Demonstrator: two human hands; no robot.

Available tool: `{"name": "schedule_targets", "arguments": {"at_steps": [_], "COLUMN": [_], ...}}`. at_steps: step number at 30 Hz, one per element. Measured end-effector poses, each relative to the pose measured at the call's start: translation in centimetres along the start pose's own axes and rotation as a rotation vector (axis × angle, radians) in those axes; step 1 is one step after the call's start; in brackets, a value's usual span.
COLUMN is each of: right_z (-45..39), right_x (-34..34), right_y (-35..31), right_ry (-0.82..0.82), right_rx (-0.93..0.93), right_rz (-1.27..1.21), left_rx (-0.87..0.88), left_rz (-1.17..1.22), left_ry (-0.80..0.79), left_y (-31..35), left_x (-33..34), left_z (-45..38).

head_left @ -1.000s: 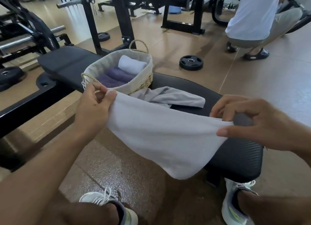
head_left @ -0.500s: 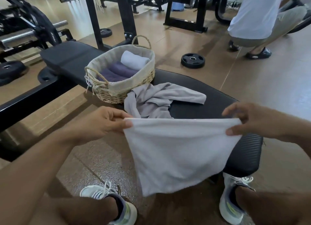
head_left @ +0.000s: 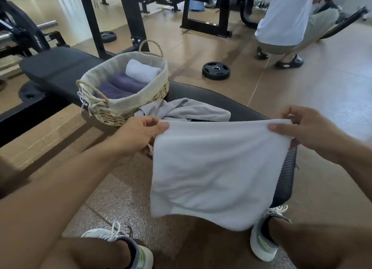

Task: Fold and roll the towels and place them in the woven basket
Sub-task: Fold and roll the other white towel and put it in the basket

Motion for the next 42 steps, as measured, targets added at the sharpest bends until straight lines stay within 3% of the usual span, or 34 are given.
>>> {"name": "schedule_targets", "arguments": {"at_steps": [6,10,12,15,17,19,21,25,31,42], "right_z": [-1.5,-0.4,0.8,2.9,4.4,5.4,5.5,4.9,4.9,4.9], "right_x": [-0.7,-0.6,1.2,5.1,7.5,9.0,9.3,7.8,6.1,7.1], "right_y": [0.6,-2.3,-4.4,-7.5,-8.9,-9.7,-9.9,-10.2,-11.0,-11.1], "right_ry": [0.228,0.268,0.153,-0.144,-0.345,-0.437,-0.388,-0.103,0.143,0.122], "right_rx": [0.073,-0.004,-0.079,-0.173,-0.235,-0.294,-0.325,-0.345,-0.434,-0.481], "right_rz": [0.113,0.218,0.118,-0.068,-0.073,-0.052,-0.036,0.057,0.273,0.363], "left_rx": [0.155,0.179,0.206,0.253,0.261,0.275,0.299,0.315,0.336,0.371], "left_rz": [-0.172,-0.136,-0.113,-0.041,-0.004,0.013,0.033,0.059,0.037,0.02], "left_ry": [0.218,0.214,0.189,0.147,0.092,0.03,-0.017,-0.101,-0.092,-0.233], "left_y": [2.4,2.9,3.2,3.7,3.9,4.1,4.5,4.8,4.9,5.3], "left_x": [0.2,1.6,2.4,3.7,4.9,6.4,7.5,9.0,8.8,9.4], "left_z": [-1.7,-1.8,-1.6,-0.8,0.3,1.9,3.4,5.2,5.6,6.5]}}
Point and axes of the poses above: each hand's wrist, its own z-axis away from the middle knuckle, its own x-axis out of the palm, y = z × x, the point moved 10 cm from there along -z, towards the middle knuckle, and after that the axes turned 14 degrees about z, right-handed, at the moved point
